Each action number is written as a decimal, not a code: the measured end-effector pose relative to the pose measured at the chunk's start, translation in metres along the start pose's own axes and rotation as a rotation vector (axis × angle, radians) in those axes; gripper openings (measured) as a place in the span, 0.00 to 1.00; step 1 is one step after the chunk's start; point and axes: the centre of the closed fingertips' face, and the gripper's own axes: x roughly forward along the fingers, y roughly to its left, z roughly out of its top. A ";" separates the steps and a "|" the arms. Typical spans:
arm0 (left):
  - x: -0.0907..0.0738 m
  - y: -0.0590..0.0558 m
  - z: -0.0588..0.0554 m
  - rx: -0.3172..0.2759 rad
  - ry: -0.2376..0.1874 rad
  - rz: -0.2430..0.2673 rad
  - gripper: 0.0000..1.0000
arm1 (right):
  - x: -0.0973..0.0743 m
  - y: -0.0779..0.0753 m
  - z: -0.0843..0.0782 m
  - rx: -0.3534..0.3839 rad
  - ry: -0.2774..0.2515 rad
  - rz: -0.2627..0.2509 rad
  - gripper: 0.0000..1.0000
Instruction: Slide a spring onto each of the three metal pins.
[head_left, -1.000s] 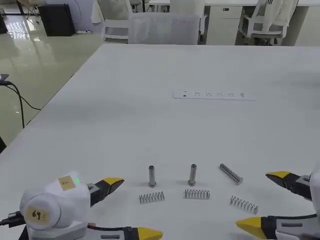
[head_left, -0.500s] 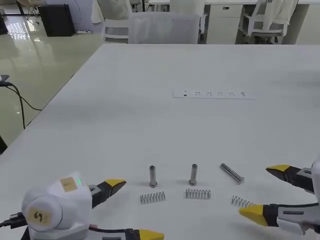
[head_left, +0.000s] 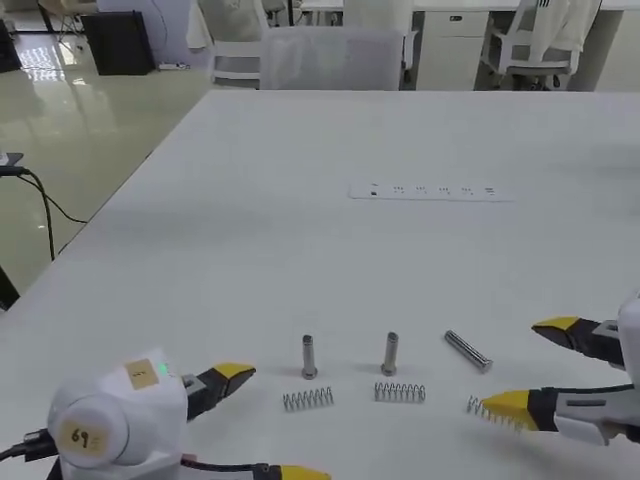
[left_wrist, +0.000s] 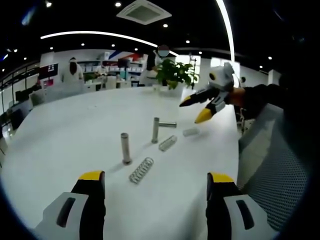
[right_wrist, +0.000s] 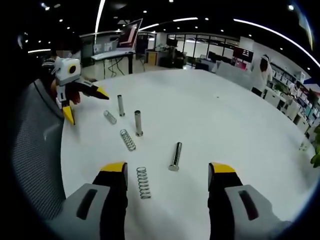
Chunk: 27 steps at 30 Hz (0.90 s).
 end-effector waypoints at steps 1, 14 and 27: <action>0.000 0.000 0.000 0.000 0.001 0.000 0.80 | 0.001 -0.002 0.001 -0.006 0.005 -0.005 0.64; 0.001 0.000 0.001 0.001 -0.002 -0.005 0.79 | 0.016 -0.009 0.008 -0.044 0.069 -0.001 0.55; 0.001 -0.001 0.000 -0.002 -0.001 -0.007 0.77 | 0.036 -0.014 0.013 -0.064 0.141 0.018 0.46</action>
